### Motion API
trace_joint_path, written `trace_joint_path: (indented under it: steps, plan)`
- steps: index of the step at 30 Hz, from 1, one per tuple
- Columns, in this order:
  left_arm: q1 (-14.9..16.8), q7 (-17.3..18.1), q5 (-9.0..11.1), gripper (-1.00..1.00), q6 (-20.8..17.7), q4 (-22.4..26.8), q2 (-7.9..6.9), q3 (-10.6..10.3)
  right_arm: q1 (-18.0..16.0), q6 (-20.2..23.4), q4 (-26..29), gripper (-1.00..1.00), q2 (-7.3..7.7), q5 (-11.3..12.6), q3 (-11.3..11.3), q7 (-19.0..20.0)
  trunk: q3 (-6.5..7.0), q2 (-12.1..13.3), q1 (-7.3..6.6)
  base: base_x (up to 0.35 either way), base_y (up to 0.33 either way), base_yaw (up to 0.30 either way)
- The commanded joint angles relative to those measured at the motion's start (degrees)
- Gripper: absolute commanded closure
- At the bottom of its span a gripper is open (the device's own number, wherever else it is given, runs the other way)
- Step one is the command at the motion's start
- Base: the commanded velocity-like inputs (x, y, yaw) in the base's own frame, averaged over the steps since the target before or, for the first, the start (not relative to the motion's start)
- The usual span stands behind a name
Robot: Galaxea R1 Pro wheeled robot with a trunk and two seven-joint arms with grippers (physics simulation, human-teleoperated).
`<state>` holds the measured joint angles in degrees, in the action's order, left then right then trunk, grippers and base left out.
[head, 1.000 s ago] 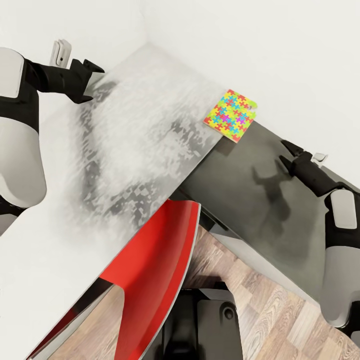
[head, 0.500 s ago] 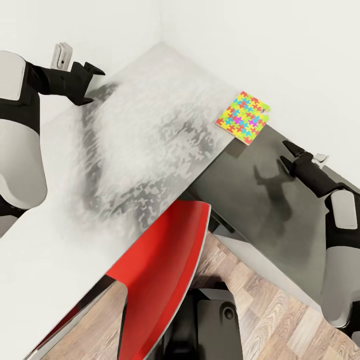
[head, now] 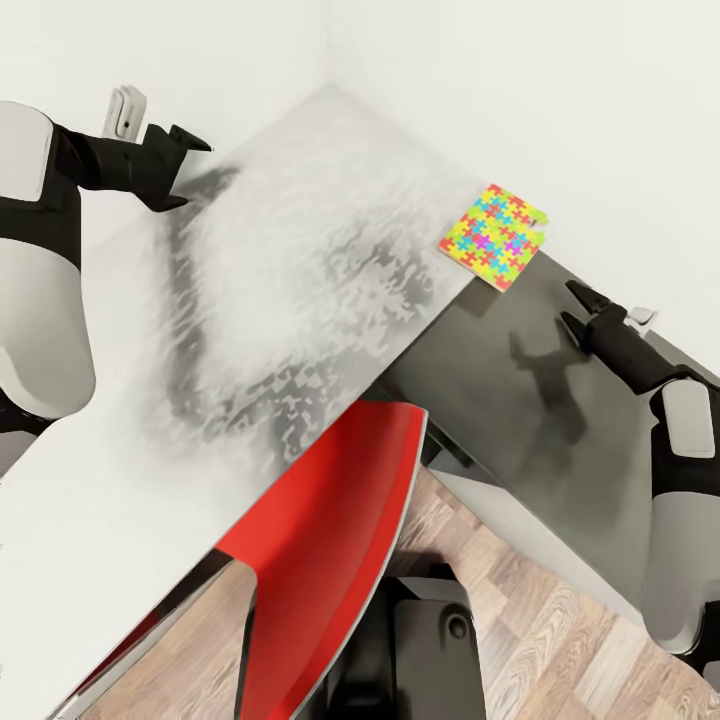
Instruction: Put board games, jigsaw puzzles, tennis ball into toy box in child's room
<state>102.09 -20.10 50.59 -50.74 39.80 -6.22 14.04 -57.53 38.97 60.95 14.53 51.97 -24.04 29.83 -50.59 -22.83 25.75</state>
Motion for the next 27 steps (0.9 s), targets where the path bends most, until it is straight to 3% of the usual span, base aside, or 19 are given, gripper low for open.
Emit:
trace_joint_path:
  steps: [1,14,27]
  plan:
    - [0.0,-0.5,0.6,-1.0,-0.2,0.0,0.03,0.1,-0.1,0.3,-0.1,-1.0,-0.01,0.2,-0.1,0.0,-0.06,-0.1,0.03,0.0,0.0,0.155]
    - [0.0,-0.5,0.6,-1.0,-0.2,0.0,0.06,0.0,-0.3,-4.6,-3.0,-1.0,0.24,0.2,-0.2,-0.3,-0.06,-0.1,0.03,0.0,0.0,0.074]
    - [-0.1,-0.6,0.6,-1.0,-0.2,0.0,0.09,0.0,-0.6,-5.6,-3.6,-1.0,1.06,0.2,-0.2,-0.3,-0.06,-0.1,0.03,0.0,0.0,0.01]
